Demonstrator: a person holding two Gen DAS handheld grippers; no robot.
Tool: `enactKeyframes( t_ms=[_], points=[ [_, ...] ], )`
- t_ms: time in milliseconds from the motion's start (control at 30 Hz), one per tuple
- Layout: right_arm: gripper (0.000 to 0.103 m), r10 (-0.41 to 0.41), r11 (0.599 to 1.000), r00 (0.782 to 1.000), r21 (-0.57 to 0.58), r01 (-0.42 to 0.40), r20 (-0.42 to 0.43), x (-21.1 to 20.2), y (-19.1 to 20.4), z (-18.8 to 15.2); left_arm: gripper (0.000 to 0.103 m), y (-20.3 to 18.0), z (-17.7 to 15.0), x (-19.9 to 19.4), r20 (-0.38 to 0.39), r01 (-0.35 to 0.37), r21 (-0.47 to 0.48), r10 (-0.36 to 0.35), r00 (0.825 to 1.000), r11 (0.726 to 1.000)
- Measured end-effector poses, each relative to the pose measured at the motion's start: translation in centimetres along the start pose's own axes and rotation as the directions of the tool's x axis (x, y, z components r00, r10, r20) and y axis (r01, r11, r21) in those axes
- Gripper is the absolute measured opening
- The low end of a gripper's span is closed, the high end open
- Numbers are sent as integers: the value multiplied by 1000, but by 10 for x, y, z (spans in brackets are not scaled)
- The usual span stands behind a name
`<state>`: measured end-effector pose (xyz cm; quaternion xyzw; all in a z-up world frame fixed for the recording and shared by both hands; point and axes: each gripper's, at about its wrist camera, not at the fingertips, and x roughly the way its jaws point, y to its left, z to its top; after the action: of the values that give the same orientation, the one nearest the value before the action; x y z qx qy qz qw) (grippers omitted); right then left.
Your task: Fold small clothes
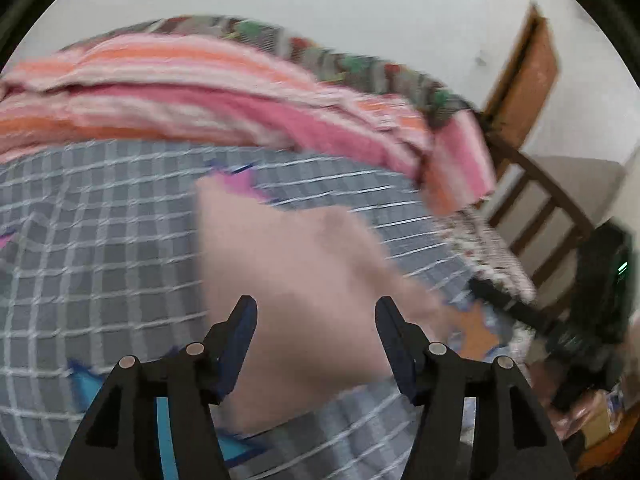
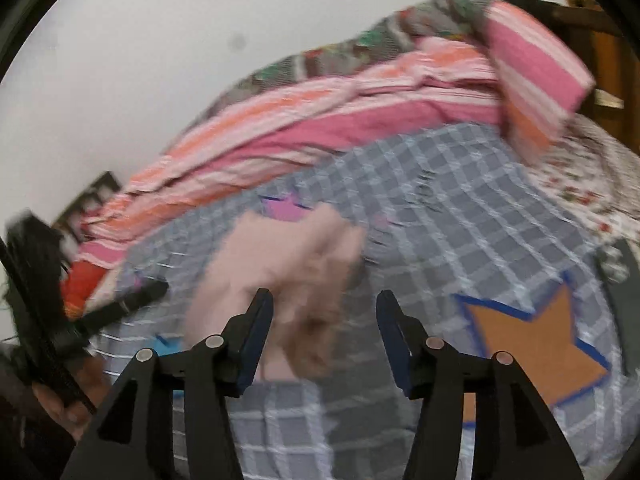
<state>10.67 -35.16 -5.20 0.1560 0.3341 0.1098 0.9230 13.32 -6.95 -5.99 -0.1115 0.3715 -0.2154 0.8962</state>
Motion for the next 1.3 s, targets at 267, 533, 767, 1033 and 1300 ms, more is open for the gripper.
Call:
enactKeyframes(
  t_ms=[267,533,767,1033,1300],
  points=[
    [22,-91,995,986,-51,85,-140,92,27,4,59,56,-19,14,-51,-31,-114,25,998,993],
    [16,-90,993,995,-79,86,-51,88,10,-12,59,56,-14,22,-44,-23,-86,19,999,996],
    [63,-33,998,994,59,39,-104,90,-10,-16,59,52,-7,24,-34,-20,-67,18,999,998],
    [72,120,971,973,226,-74,-196,133,-24,-16,59,59,1,17,-11,-2,-60,2,1000,998],
    [42,150,973,960,207,-101,-237,143,-14,-4,59,80,2,-1,24,2,-94,1,1000,996]
  ],
)
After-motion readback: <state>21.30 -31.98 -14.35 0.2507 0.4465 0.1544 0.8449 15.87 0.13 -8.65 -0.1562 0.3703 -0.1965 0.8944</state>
